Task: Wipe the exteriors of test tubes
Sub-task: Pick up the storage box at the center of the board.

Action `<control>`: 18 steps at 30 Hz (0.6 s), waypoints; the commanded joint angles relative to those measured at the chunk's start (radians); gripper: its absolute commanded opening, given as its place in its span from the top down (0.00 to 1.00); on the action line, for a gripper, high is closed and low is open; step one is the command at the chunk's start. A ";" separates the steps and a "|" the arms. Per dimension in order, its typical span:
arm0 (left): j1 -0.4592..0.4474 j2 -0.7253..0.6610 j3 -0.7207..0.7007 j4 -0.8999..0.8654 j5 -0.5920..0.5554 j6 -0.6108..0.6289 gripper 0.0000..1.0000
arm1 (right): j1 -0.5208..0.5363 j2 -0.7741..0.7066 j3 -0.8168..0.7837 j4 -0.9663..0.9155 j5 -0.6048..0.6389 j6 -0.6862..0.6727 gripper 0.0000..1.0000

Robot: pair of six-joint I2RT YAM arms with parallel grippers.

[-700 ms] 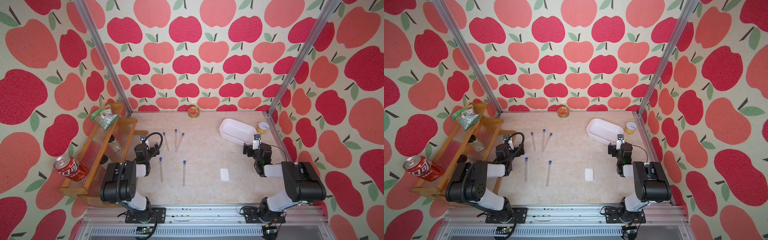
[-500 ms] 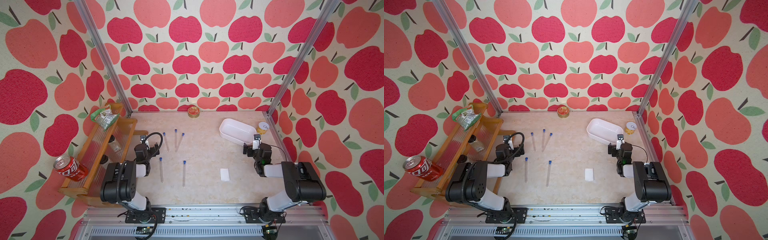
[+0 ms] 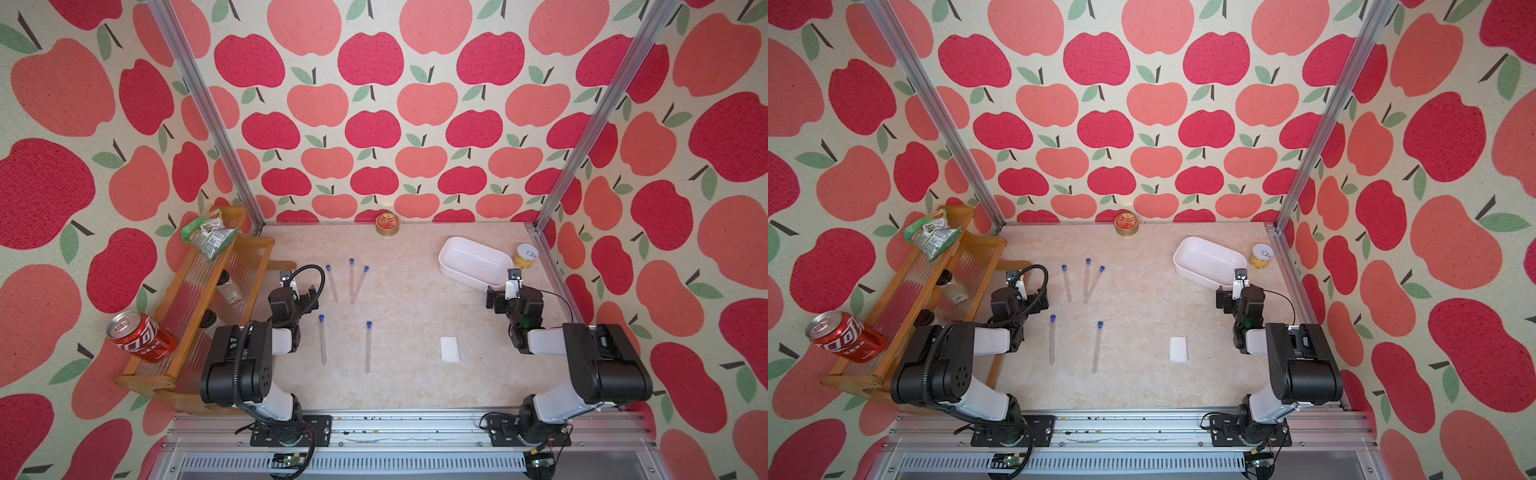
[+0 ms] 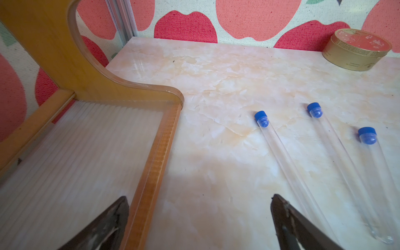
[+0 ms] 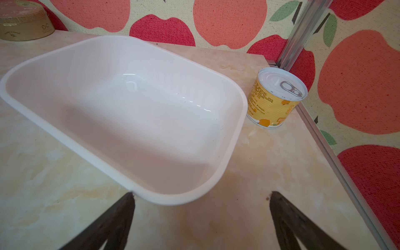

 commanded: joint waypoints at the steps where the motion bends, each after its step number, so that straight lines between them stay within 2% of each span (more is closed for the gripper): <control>1: 0.006 0.009 0.019 -0.001 0.004 -0.008 0.01 | -0.008 0.006 0.012 0.014 -0.008 0.019 0.01; 7: -0.002 -0.021 0.051 -0.077 0.022 0.007 0.01 | -0.006 -0.032 -0.015 0.043 -0.015 0.012 0.01; 9: -0.041 -0.089 0.131 -0.286 -0.010 0.039 0.00 | 0.001 -0.104 -0.045 0.040 -0.006 -0.002 0.01; 11: -0.084 -0.145 0.213 -0.430 -0.030 0.074 0.00 | 0.017 -0.212 -0.061 -0.034 0.010 -0.008 0.01; 14: -0.151 -0.233 0.283 -0.548 -0.058 0.103 0.01 | 0.035 -0.403 -0.067 -0.201 0.025 0.034 0.01; 18: -0.198 -0.295 0.416 -0.787 -0.082 -0.013 0.00 | 0.082 -0.607 -0.029 -0.454 0.040 0.066 0.01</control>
